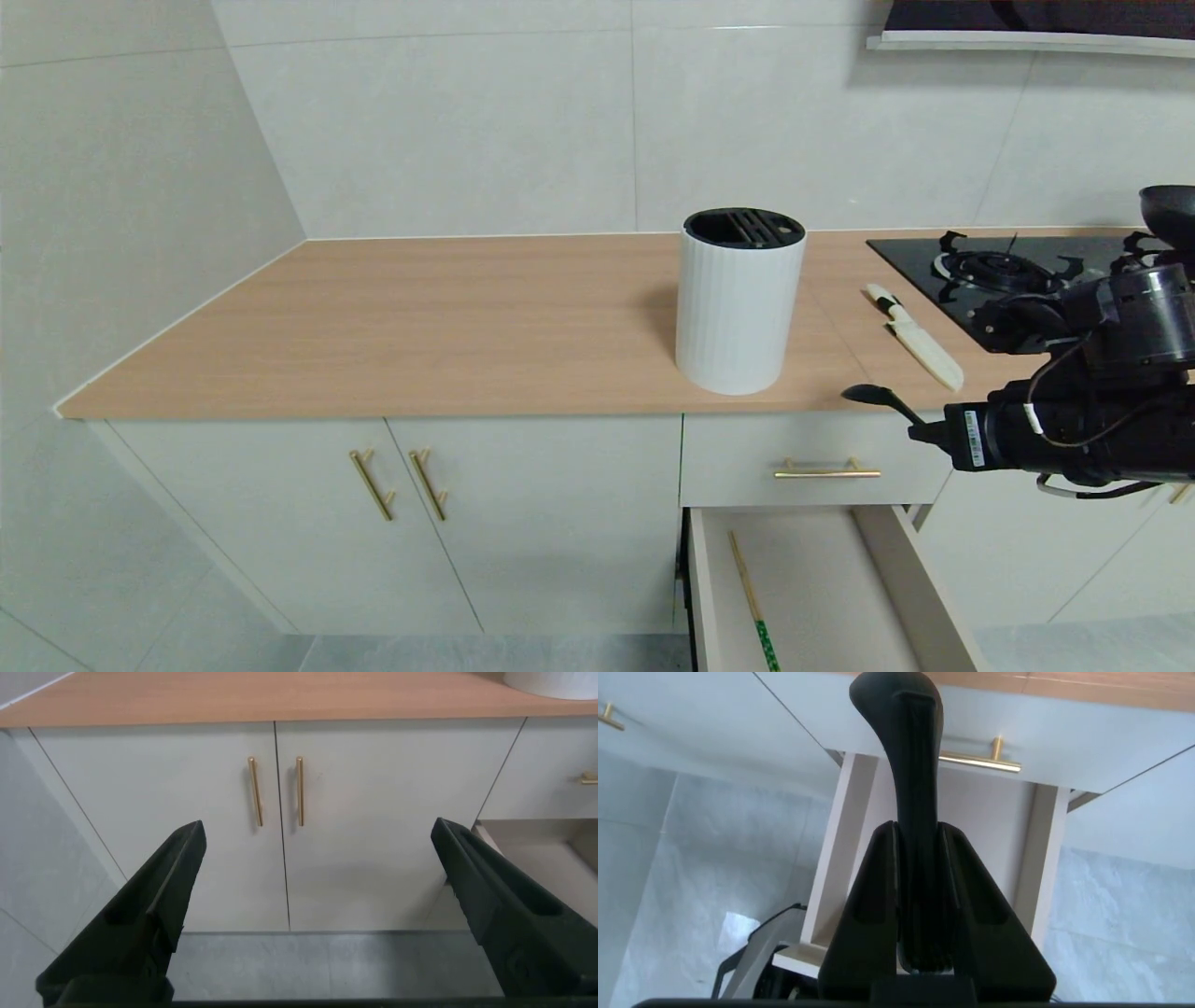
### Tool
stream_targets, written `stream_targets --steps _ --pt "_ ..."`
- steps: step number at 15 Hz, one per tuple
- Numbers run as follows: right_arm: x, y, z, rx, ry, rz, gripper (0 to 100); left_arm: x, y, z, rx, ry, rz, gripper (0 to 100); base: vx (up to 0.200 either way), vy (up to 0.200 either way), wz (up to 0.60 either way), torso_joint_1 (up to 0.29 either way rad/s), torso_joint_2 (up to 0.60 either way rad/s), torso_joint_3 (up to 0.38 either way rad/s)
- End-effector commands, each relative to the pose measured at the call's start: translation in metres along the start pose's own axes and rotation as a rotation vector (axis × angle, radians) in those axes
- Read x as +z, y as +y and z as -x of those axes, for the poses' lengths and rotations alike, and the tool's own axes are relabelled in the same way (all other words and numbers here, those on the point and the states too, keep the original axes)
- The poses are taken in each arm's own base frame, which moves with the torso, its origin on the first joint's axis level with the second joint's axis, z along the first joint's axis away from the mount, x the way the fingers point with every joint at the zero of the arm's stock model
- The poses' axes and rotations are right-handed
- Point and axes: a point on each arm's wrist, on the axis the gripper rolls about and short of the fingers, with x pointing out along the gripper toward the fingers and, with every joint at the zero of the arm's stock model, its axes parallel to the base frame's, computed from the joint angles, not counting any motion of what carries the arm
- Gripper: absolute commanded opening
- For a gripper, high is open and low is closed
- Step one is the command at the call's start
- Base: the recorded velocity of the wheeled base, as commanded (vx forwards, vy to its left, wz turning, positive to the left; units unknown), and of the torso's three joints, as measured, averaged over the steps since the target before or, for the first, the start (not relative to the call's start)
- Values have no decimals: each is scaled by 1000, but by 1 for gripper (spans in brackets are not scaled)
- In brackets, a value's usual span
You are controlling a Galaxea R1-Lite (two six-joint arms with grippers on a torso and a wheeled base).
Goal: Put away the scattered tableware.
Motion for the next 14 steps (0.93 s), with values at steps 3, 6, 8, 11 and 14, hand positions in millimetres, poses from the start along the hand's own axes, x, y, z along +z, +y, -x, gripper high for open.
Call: stream_targets --steps 3,6,8,11,14 --pt "-3 -1 -11 -3 33 -3 0 0 0 0 0 0 1 100 0 0 0 -86 189 111" --pt "-6 -1 -16 -4 50 -3 0 0 0 0 0 0 1 100 0 0 0 -199 465 258" --pt "-6 -1 -18 -4 58 -3 0 0 0 0 0 0 -1 100 0 0 0 -212 491 273" --pt "-7 -2 -19 -5 61 -4 0 0 0 0 0 0 1 100 0 0 0 -204 479 274" --pt "-9 -2 -23 -6 76 -3 0 0 0 0 0 0 -1 100 0 0 0 -194 491 279"
